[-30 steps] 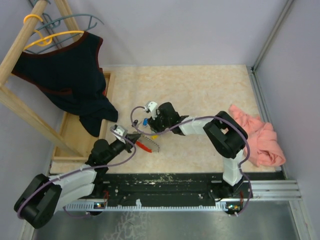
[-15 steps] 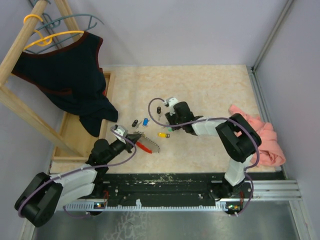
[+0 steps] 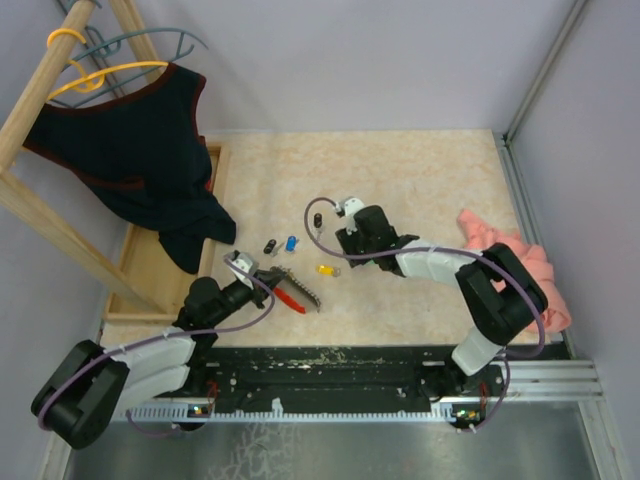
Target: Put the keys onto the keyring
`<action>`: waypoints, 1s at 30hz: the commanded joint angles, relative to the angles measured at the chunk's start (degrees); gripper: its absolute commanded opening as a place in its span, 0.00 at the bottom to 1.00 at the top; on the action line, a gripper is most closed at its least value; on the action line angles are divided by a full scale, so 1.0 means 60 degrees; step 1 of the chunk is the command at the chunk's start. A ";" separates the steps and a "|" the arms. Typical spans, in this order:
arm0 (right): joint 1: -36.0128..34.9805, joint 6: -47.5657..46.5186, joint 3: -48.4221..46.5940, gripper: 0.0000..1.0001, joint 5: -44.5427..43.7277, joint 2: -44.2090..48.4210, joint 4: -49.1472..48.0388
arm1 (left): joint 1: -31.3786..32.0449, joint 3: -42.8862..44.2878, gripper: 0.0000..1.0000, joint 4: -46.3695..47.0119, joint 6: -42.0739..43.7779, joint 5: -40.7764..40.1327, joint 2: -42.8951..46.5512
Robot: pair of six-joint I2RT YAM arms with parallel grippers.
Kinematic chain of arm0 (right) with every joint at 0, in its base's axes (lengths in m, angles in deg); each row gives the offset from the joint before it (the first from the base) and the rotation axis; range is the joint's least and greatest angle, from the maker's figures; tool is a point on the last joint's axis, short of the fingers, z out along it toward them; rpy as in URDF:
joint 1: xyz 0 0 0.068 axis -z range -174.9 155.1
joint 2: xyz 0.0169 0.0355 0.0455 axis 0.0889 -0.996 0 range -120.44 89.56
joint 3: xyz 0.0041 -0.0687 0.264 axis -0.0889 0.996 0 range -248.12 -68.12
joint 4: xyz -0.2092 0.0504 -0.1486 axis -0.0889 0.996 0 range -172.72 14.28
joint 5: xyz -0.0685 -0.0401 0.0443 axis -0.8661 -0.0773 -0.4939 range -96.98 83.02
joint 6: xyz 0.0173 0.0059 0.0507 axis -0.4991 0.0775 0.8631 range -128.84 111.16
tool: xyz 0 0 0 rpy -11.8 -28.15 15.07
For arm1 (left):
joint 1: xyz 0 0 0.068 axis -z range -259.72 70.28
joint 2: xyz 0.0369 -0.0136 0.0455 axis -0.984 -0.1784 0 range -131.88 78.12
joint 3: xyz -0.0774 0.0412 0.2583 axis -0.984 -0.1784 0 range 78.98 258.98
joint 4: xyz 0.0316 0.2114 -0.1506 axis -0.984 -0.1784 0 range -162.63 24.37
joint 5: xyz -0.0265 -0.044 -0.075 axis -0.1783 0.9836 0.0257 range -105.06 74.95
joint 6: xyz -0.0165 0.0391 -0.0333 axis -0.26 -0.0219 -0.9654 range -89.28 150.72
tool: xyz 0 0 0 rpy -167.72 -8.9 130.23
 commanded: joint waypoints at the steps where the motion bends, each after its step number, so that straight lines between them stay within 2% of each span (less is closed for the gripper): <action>1: -0.0756 -0.0492 0.0154 0.43 0.0973 0.0534 -0.0534 | -0.0055 0.0142 0.00 0.0556 0.0010 0.0269 -0.0020; 7: -0.1447 -0.0703 -0.0150 0.42 0.1086 -0.0087 -0.0428 | -0.0086 0.0162 0.00 0.0568 -0.0006 0.0333 -0.0059; 19: -0.1593 -0.0791 -0.0497 0.42 0.0900 -0.1085 -0.0122 | -0.0087 0.0250 0.00 0.0615 0.0009 0.0430 -0.0297; 22: -0.1589 -0.0703 -0.0633 0.37 0.0514 -0.1135 0.0105 | -0.0087 0.0252 0.00 0.0610 0.0014 0.0443 -0.0299; 26: -0.1575 -0.0524 -0.0652 0.22 0.0263 -0.0720 0.0409 | -0.0083 0.0266 0.00 0.0559 0.0039 0.0444 -0.0247; 30: -0.1464 -0.0122 -0.0643 0.14 0.0286 -0.0082 0.0910 | -0.0087 0.0303 0.00 0.0508 0.0058 0.0528 -0.0239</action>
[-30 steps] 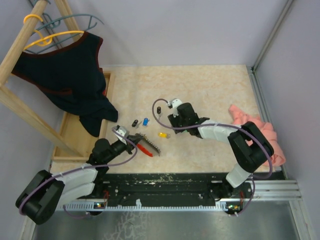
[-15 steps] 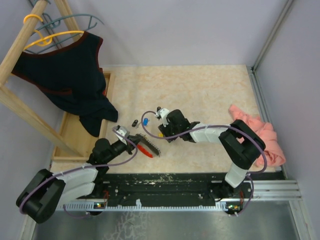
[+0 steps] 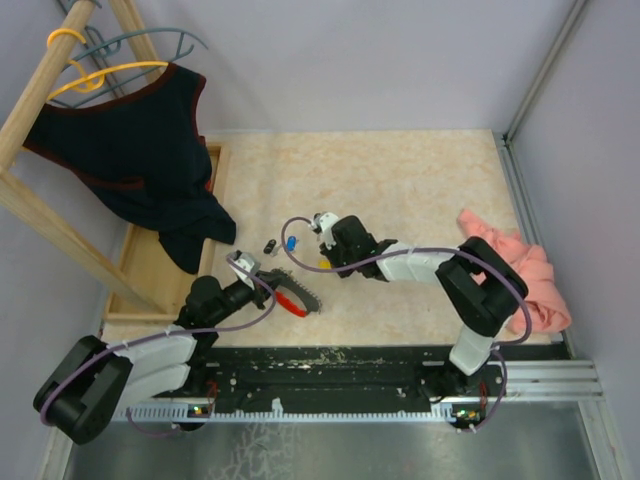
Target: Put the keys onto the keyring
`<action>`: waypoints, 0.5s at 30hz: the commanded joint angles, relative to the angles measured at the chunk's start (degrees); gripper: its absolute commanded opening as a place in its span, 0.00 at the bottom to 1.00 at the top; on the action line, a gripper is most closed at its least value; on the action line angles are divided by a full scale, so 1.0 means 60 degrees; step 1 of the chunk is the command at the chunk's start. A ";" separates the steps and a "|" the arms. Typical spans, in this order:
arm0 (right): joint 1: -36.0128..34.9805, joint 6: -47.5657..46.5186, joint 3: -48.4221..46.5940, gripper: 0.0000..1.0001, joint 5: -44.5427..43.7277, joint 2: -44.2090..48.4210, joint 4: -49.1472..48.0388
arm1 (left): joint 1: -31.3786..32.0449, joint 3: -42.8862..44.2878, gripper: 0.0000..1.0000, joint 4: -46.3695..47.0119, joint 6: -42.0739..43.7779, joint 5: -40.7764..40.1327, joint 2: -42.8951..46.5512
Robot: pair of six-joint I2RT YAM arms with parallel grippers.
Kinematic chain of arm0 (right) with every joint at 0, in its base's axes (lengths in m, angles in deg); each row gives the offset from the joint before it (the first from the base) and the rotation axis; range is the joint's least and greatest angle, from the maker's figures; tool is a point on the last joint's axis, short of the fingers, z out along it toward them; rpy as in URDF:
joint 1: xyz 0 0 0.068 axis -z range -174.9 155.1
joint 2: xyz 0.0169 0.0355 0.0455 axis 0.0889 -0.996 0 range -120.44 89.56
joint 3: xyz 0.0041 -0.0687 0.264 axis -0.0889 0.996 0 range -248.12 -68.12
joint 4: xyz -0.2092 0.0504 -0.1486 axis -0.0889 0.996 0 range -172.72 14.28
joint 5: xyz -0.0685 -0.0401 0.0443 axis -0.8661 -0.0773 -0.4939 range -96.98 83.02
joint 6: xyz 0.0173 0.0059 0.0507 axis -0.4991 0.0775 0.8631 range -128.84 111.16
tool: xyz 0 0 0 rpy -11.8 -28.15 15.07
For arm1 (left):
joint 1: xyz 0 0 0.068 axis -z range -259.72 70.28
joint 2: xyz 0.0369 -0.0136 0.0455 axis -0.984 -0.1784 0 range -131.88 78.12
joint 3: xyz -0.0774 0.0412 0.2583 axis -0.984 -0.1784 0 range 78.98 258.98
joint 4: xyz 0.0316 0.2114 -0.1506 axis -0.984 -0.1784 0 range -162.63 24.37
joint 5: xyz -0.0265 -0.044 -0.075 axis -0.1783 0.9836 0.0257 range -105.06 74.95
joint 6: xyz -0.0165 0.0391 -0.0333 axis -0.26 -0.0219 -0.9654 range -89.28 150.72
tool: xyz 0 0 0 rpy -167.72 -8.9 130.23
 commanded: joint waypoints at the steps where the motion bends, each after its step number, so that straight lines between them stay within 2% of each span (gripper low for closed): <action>1: 0.0085 0.0616 -0.0165 0.13 -0.0166 0.1049 0.0971 | -0.0032 0.0266 0.00 0.0415 0.0058 0.0242 0.0085; 7: 0.0582 0.1830 0.0416 0.02 0.0252 0.2447 0.1228 | -0.0032 0.0327 0.00 0.0348 0.0087 0.0486 0.0136; 10: 0.0584 0.1843 0.0755 0.00 0.0176 0.2899 0.1093 | -0.0032 0.0405 0.00 0.0354 0.0070 0.0707 0.0029; 13: 0.0490 0.1396 0.0846 0.00 0.0241 0.2891 0.1007 | -0.0032 0.0466 0.00 0.0433 0.0054 0.0849 -0.0118; 15: 0.0217 0.0913 0.0874 0.10 -0.0052 0.2724 0.0710 | -0.0032 0.0475 0.00 0.0428 0.0045 0.0813 -0.0170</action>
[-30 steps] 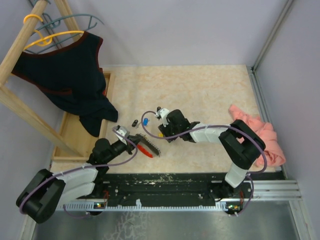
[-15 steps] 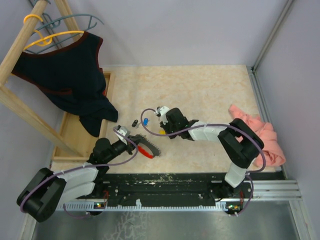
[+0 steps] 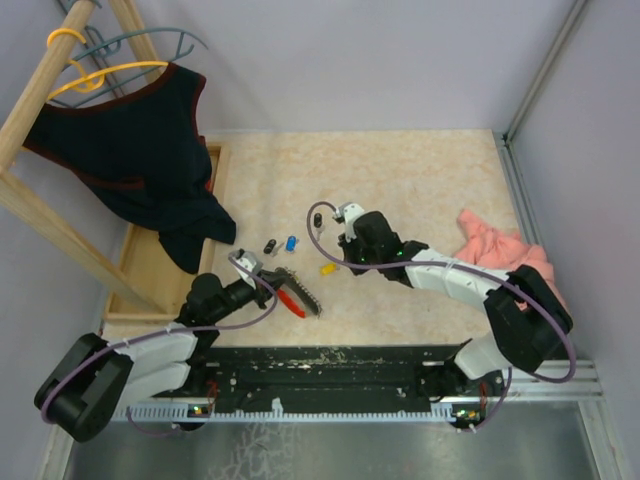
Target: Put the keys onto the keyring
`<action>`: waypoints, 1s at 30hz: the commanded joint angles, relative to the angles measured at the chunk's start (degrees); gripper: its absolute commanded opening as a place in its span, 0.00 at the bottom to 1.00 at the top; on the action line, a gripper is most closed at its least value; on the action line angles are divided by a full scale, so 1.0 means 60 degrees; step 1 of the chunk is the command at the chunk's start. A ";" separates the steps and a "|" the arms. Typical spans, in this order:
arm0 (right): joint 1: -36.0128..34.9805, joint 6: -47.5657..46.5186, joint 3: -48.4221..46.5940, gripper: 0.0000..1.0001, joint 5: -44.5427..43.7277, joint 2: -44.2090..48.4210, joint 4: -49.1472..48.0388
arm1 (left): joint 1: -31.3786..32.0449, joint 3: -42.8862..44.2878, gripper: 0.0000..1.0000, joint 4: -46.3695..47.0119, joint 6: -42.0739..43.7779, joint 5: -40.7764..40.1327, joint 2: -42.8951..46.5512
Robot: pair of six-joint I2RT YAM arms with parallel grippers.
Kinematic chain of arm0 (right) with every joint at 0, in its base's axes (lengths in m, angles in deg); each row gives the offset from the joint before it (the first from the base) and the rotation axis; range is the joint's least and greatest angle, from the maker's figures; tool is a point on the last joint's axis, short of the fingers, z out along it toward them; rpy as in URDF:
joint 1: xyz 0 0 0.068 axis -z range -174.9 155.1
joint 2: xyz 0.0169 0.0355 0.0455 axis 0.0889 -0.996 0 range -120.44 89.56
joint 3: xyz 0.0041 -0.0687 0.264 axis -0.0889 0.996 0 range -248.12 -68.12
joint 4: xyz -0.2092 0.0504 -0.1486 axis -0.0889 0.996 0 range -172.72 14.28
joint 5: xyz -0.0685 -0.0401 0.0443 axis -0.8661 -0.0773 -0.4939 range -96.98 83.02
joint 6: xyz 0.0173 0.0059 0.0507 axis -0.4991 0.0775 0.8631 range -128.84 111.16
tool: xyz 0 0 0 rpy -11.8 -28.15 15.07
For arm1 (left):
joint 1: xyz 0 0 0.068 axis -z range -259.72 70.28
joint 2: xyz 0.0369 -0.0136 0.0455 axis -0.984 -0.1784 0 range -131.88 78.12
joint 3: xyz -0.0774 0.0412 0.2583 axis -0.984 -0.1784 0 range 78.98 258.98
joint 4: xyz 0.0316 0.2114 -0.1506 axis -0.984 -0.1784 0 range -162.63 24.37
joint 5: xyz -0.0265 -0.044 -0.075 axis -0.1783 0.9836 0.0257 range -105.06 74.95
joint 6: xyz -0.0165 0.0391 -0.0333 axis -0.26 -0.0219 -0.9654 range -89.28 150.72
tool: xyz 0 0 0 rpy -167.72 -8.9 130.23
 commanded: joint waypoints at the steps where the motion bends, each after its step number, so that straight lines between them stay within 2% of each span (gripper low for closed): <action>1: -0.0397 -0.0694 0.0054 0.14 -0.0263 -0.0163 -0.0571 | -0.0032 0.0290 0.00 0.0432 0.0021 0.0234 -0.0087; 5: -0.0444 -0.1028 -0.0417 0.20 -0.0281 -0.1061 -0.0874 | -0.0032 0.0263 0.00 0.0342 0.0001 -0.0051 -0.0052; 12: -0.0666 -0.1823 -0.1209 0.26 -0.0301 -0.2345 -0.1006 | -0.0032 0.0290 0.00 0.0195 0.0036 -0.0128 0.0019; 17: -0.0737 -0.2367 -0.1355 0.29 -0.0376 -0.2559 -0.1007 | -0.0040 0.0301 0.00 0.0189 0.0037 -0.0121 0.0014; 25: -0.0796 -0.2820 -0.1537 0.29 -0.0366 -0.2952 -0.0583 | -0.0046 0.0322 0.00 0.0241 0.0051 -0.0112 -0.0101; 30: -0.0803 -0.2897 -0.1639 0.23 -0.0362 -0.3134 -0.0326 | -0.0047 0.0319 0.00 0.0266 0.0049 -0.0076 -0.0131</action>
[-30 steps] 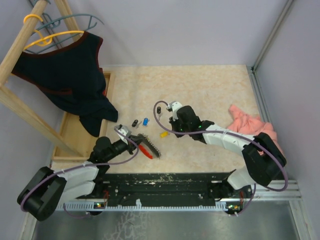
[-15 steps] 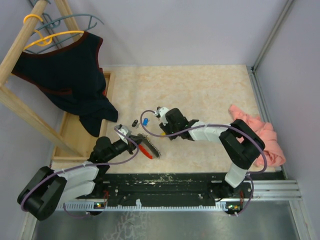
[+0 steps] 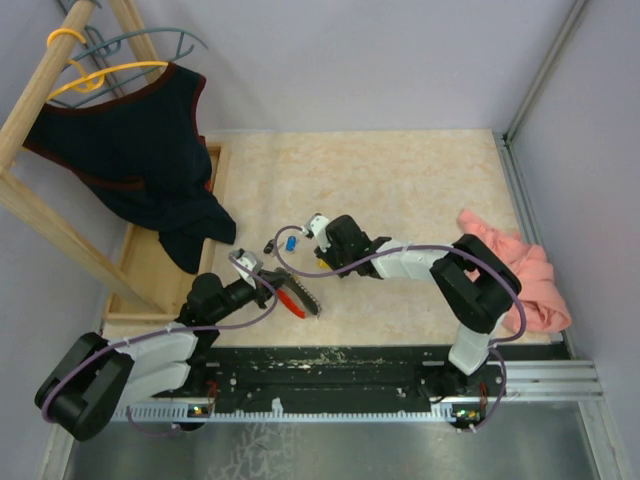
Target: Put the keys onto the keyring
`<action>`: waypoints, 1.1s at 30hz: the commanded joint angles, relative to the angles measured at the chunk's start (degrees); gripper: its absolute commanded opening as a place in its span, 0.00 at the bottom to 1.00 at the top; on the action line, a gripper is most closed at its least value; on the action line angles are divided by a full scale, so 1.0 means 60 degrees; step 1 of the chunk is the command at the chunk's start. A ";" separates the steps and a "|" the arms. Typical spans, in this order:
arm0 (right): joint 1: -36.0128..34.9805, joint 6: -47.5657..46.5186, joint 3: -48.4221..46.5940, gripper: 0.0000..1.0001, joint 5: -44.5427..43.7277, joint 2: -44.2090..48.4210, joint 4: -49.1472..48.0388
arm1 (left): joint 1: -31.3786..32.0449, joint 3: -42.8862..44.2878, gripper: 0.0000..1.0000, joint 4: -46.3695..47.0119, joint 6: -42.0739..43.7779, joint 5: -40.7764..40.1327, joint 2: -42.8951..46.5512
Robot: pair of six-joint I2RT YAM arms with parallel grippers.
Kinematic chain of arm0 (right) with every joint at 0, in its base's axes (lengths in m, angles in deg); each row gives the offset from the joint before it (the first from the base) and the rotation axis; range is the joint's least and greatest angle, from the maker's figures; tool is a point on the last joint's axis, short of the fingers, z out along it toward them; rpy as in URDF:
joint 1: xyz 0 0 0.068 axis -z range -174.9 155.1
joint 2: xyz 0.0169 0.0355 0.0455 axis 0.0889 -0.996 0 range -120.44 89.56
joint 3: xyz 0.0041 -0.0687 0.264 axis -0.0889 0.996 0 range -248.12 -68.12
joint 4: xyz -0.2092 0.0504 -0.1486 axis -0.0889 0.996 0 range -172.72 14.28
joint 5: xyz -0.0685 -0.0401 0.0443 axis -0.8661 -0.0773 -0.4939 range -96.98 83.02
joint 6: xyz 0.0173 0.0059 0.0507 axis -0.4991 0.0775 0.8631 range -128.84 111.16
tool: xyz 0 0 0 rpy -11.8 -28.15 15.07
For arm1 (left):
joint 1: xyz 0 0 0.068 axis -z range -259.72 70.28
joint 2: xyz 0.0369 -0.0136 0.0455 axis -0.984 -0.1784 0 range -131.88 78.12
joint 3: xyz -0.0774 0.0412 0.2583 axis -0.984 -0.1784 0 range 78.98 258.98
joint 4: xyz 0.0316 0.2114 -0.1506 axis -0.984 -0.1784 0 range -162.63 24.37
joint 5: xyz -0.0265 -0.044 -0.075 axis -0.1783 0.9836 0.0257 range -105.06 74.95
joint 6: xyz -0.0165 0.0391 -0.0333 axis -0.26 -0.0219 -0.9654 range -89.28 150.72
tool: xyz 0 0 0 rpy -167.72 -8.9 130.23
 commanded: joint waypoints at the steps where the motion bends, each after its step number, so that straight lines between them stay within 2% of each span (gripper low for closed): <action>1: -0.0100 -0.0231 -0.0411 0.20 -0.0016 -0.0164 0.0227 | -0.0036 0.0277 0.00 0.0304 0.0043 0.0017 -0.0029; 6: -0.0104 -0.0091 -0.0339 0.04 0.0032 0.0219 0.0208 | -0.0043 0.0301 0.00 0.0304 0.0049 0.0017 -0.0029; 8: -0.0075 0.0092 -0.0360 0.00 -0.0026 0.0429 0.0291 | -0.0043 0.0290 0.00 0.0297 0.0065 0.0020 -0.0016; 22: 0.0617 0.1559 0.0067 0.00 0.0288 0.2874 0.2003 | -0.0043 0.0462 0.00 0.0168 0.0109 0.0466 -0.0036; 28: 0.0604 0.1641 0.0205 0.00 0.0284 0.3080 0.2458 | -0.0043 0.0620 0.00 0.0139 0.0228 0.0967 -0.0198; 33: 0.0464 0.1529 -0.0357 0.00 -0.0057 0.2599 0.3750 | -0.0043 0.0722 0.00 0.0090 0.0309 0.1168 -0.0271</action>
